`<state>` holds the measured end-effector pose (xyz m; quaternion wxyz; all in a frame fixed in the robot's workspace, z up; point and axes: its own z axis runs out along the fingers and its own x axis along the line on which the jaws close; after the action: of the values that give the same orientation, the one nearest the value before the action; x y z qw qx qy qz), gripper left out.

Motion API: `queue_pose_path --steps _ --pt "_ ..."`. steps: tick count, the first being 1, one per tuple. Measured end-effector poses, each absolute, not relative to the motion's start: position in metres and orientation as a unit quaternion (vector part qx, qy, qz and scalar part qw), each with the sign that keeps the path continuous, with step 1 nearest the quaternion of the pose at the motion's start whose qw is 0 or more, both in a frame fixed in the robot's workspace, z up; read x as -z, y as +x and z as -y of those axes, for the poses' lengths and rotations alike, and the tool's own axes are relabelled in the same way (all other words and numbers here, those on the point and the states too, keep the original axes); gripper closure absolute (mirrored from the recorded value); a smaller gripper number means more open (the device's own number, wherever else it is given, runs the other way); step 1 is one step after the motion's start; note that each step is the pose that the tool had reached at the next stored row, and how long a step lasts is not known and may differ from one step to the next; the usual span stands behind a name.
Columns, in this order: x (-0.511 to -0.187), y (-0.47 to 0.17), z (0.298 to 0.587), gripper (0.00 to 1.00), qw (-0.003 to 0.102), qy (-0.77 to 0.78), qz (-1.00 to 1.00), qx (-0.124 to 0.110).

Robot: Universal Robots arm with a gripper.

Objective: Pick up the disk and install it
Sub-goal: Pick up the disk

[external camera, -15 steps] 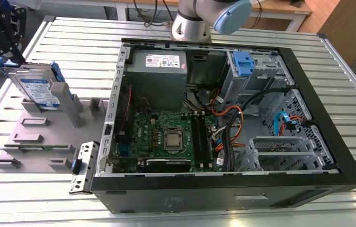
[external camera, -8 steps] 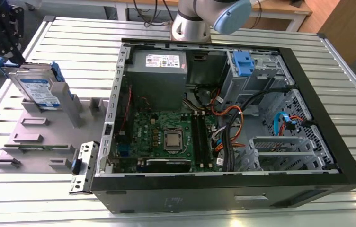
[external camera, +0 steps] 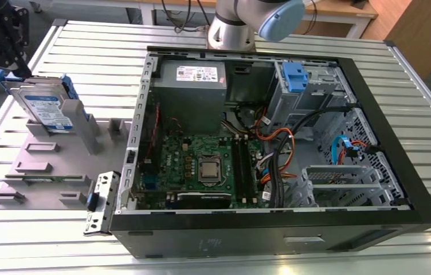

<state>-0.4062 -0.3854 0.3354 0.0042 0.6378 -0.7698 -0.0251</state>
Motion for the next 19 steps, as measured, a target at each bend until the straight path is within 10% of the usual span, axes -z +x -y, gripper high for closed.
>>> queue_pose_path --steps 19 --pt "-0.3351 -0.396 0.3854 0.89 0.004 0.643 0.766 0.025"
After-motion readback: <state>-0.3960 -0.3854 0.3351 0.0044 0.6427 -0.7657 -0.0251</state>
